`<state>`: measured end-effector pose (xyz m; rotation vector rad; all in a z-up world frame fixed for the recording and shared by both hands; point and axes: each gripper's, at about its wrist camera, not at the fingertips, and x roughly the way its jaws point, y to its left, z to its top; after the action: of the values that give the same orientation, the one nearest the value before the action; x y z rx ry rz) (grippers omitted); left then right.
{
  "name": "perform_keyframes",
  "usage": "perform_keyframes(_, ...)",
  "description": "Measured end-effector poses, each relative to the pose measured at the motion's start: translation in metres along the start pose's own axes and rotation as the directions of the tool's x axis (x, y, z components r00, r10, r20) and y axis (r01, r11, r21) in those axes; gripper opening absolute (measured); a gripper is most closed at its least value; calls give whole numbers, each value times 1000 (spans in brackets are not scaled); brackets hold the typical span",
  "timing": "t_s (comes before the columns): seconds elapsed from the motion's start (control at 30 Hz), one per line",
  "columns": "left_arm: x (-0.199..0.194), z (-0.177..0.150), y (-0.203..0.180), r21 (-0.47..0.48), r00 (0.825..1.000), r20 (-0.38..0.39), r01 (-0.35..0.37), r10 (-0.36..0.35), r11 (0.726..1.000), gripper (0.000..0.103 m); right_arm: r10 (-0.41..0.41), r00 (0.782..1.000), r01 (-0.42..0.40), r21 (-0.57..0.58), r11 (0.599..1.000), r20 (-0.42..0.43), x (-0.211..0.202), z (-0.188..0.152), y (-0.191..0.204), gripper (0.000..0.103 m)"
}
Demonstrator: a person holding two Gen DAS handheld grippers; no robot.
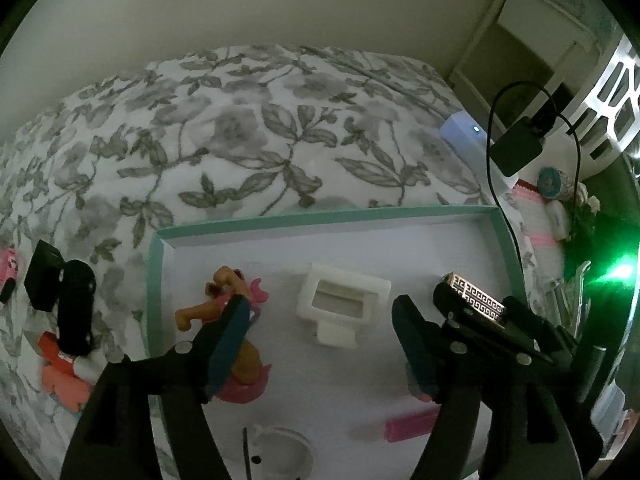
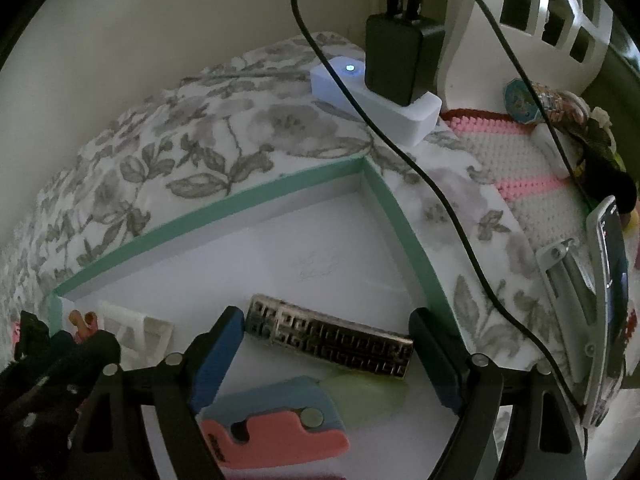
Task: Organize rigid objects
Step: 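Open the left tool to drop the frame while the right tool releases the bar in the tray, then lift both open tools from the tray and move them back to the pile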
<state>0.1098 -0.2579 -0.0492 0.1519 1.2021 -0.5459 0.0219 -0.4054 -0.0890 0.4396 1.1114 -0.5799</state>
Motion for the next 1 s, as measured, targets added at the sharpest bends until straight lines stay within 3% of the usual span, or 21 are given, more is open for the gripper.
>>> perform_keyframes(0.17, -14, 3, 2, 5, 999, 34, -21, 21, 1000, 80, -1, 1000, 1, -21, 1000, 12, -4, -1, 4, 98)
perform_keyframes(0.37, -29, 6, 16, -10, 993, 79, -83, 83, 997, 84, 0, 999, 1, -36, 999, 40, -15, -1, 9, 103)
perform_keyframes(0.47, -29, 5, 25, -17, 986, 89, -139, 140, 990, 95, -3, 999, 6, -50, 999, 48, -20, -4, 13, 103)
perform_keyframes(0.8, -29, -2, 41, -20, 972, 84, -217, 218, 976, 96, -14, 999, 17, -49, 999, 51, -32, -14, 18, 103)
perform_keyframes(1.0, -34, -8, 44, -32, 976, 70, -204, 206, 978, 96, -19, 998, 21, -50, 999, 52, -45, -21, 22, 103)
